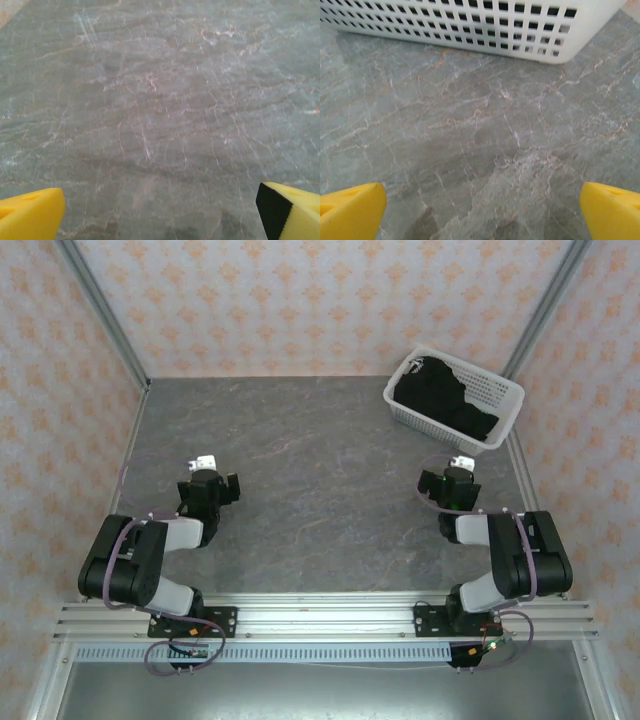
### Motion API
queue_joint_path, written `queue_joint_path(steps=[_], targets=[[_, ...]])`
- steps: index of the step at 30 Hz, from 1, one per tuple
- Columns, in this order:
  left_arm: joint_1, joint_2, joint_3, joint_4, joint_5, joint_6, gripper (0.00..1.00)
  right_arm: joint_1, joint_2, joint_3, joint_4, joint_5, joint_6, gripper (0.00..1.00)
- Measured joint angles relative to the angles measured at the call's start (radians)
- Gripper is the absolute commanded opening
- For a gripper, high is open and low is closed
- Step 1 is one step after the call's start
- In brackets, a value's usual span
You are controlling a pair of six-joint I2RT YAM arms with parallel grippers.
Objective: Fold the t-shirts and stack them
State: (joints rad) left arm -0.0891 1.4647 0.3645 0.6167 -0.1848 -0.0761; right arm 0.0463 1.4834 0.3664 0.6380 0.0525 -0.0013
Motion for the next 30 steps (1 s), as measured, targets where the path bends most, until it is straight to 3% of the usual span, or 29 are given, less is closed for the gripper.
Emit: queue_joint_path(steps=[30], targets=[[0.007, 0.018, 0.026, 0.114, -0.056, 0.026, 1.00, -0.004, 0.031, 0.014, 0.120, 0.026, -0.020, 0.99]])
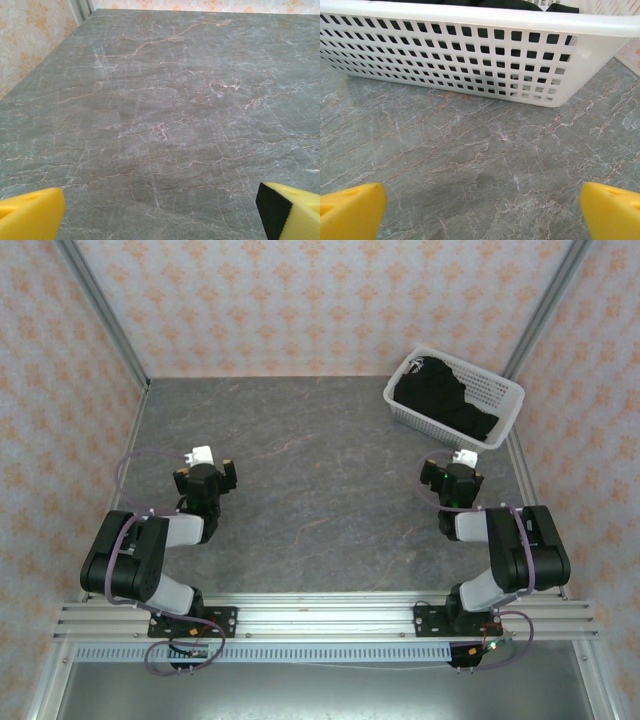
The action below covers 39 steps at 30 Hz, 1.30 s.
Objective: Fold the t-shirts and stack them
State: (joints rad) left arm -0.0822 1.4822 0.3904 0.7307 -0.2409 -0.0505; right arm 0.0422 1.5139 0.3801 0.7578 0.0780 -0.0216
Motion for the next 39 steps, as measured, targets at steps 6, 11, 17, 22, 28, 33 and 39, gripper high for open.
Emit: queue_joint_path(steps=[6, 11, 17, 22, 28, 33, 39], targets=[[0.000, -0.008, 0.021, -0.045, -0.004, 0.000, 1.00, 0.001, -0.022, 0.013, -0.042, 0.013, -0.003, 0.99], [-0.025, -0.152, 0.155, -0.239, -0.033, 0.022, 1.00, 0.022, -0.245, 0.137, -0.279, 0.096, 0.008, 0.99], [-0.055, -0.232, 0.612, -0.671, -0.148, -0.199, 1.00, 0.007, -0.373, 0.623, -0.692, 0.179, 0.266, 0.99], [0.057, -0.089, 1.051, -1.048, -0.096, -0.500, 1.00, -0.080, -0.214, 0.932, -0.949, 0.119, 0.433, 1.00], [0.050, 0.085, 1.194, -1.240, 0.152, -0.613, 0.93, -0.127, 0.229, 1.302, -1.276, 0.014, 0.555, 0.97], [-0.058, 0.209, 1.305, -1.315, 0.304, -0.604, 0.91, -0.170, 0.550, 1.552, -1.490, -0.115, 0.598, 0.98], [-0.220, 0.221, 1.343, -1.323, 0.433, -0.585, 0.88, -0.183, 0.879, 1.900, -1.616, -0.269, 0.602, 1.00]])
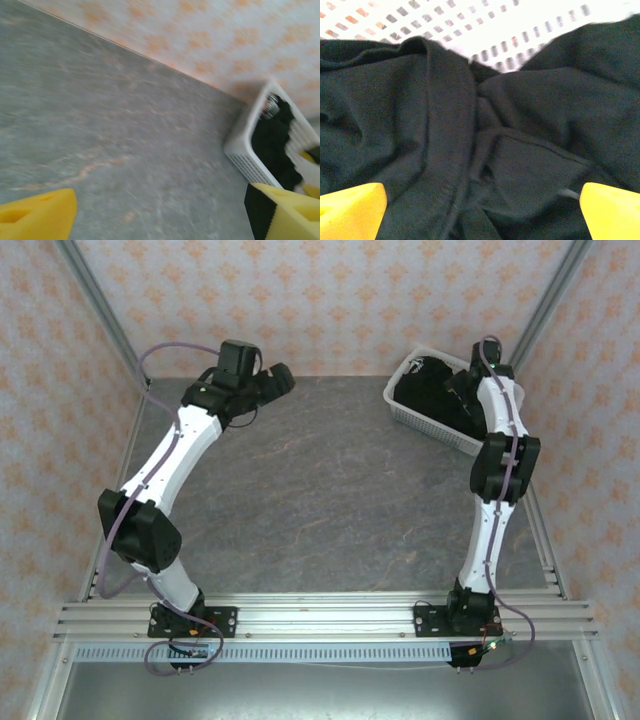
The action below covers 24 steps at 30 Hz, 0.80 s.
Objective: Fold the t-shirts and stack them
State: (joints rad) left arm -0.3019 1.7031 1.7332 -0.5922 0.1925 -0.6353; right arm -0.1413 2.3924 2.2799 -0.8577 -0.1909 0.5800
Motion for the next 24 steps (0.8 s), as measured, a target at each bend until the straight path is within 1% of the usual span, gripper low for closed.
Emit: queue_joint_path(steps=[4, 6, 7, 9, 11, 13, 14, 17, 18, 24], targets=[[-0.031, 0.000, 0.001, -0.004, 0.030, 0.008, 0.87, 0.003, 0.157, 0.173, -0.040, -0.087, 0.014, 0.96], [-0.032, 0.000, 0.001, -0.008, 0.037, 0.008, 0.86, 0.003, 0.195, 0.196, -0.044, -0.109, 0.027, 0.91], [-0.032, 0.000, 0.001, -0.009, 0.039, 0.008, 0.84, 0.003, 0.206, 0.196, -0.044, -0.118, 0.035, 0.85], [-0.032, 0.000, 0.000, -0.013, 0.040, 0.008, 0.81, 0.000, 0.216, 0.196, -0.044, -0.125, 0.052, 0.67], [-0.032, 0.000, -0.002, -0.016, 0.040, 0.008, 0.78, -0.004, 0.216, 0.196, -0.041, -0.137, 0.065, 0.43], [-0.032, -0.002, -0.006, -0.019, 0.040, 0.008, 0.75, -0.006, 0.217, 0.191, -0.031, -0.150, 0.074, 0.24], [-0.032, -0.004, -0.009, -0.022, 0.040, 0.008, 0.75, -0.006, 0.217, 0.183, -0.022, -0.152, 0.077, 0.17], [-0.032, -0.011, -0.022, -0.026, 0.040, 0.008, 0.72, -0.003, 0.204, 0.140, 0.024, -0.150, 0.074, 0.02], [-0.032, -0.014, -0.026, -0.027, 0.040, 0.008, 0.72, -0.003, 0.191, 0.120, 0.038, -0.150, 0.073, 0.00], [-0.032, -0.048, -0.046, -0.033, 0.039, 0.015, 0.72, 0.011, 0.059, 0.000, 0.127, -0.107, 0.042, 0.00]])
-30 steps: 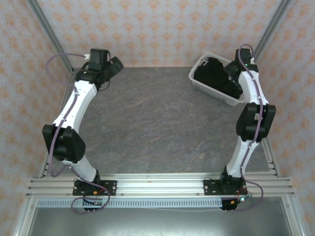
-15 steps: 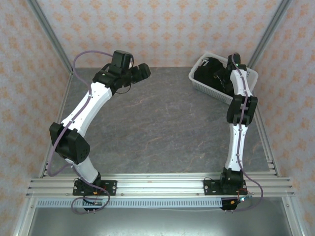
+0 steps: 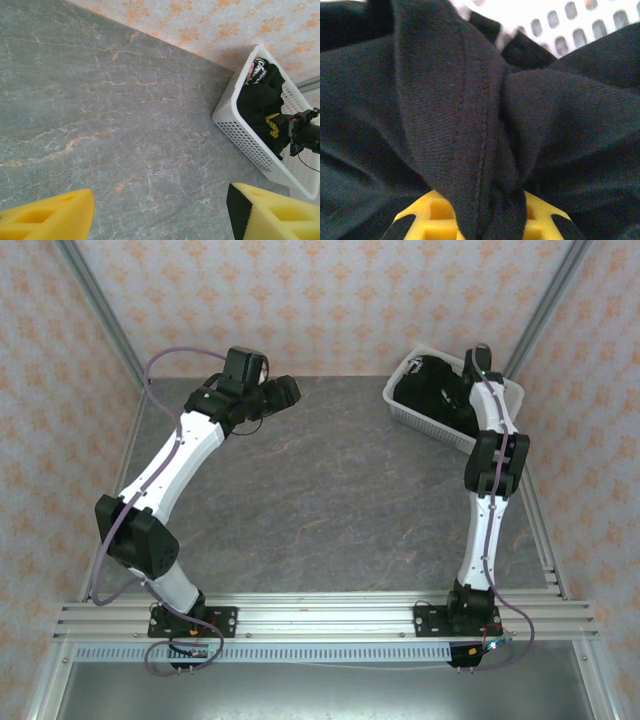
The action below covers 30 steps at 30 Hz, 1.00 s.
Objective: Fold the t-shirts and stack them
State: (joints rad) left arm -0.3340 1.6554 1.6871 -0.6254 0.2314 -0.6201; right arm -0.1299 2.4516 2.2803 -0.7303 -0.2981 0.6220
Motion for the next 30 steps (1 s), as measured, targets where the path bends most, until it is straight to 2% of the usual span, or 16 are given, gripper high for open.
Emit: queue_joint_path(steps=[6, 12, 15, 19, 21, 24, 27, 30], targets=[[0.000, -0.028, -0.009, -0.019, -0.034, 0.016, 0.73, 0.055, -0.245, -0.020, 0.067, 0.062, -0.048, 0.00], [0.002, -0.030, -0.009, -0.040, -0.111, 0.018, 0.76, 0.182, -0.516, 0.031, 0.091, 0.093, -0.117, 0.00], [0.012, -0.036, -0.009, -0.062, -0.149, 0.014, 0.77, 0.291, -0.615, 0.045, 0.093, 0.095, -0.158, 0.00], [0.048, -0.069, -0.027, -0.080, -0.194, 0.000, 0.81, 0.486, -0.702, 0.008, 0.093, 0.101, -0.205, 0.00], [0.068, -0.095, -0.040, -0.088, -0.214, -0.009, 0.84, 0.574, -0.735, -0.066, 0.101, 0.108, -0.212, 0.00], [0.090, -0.138, -0.064, -0.103, -0.240, -0.012, 0.85, 0.676, -0.784, -0.278, 0.140, 0.108, -0.193, 0.00], [0.101, -0.180, -0.107, -0.122, -0.244, -0.012, 0.85, 0.724, -0.779, -0.505, 0.166, 0.096, -0.151, 0.10], [0.111, -0.206, -0.167, -0.143, -0.237, -0.012, 0.84, 0.733, -0.704, -0.672, 0.136, 0.066, -0.116, 0.35]])
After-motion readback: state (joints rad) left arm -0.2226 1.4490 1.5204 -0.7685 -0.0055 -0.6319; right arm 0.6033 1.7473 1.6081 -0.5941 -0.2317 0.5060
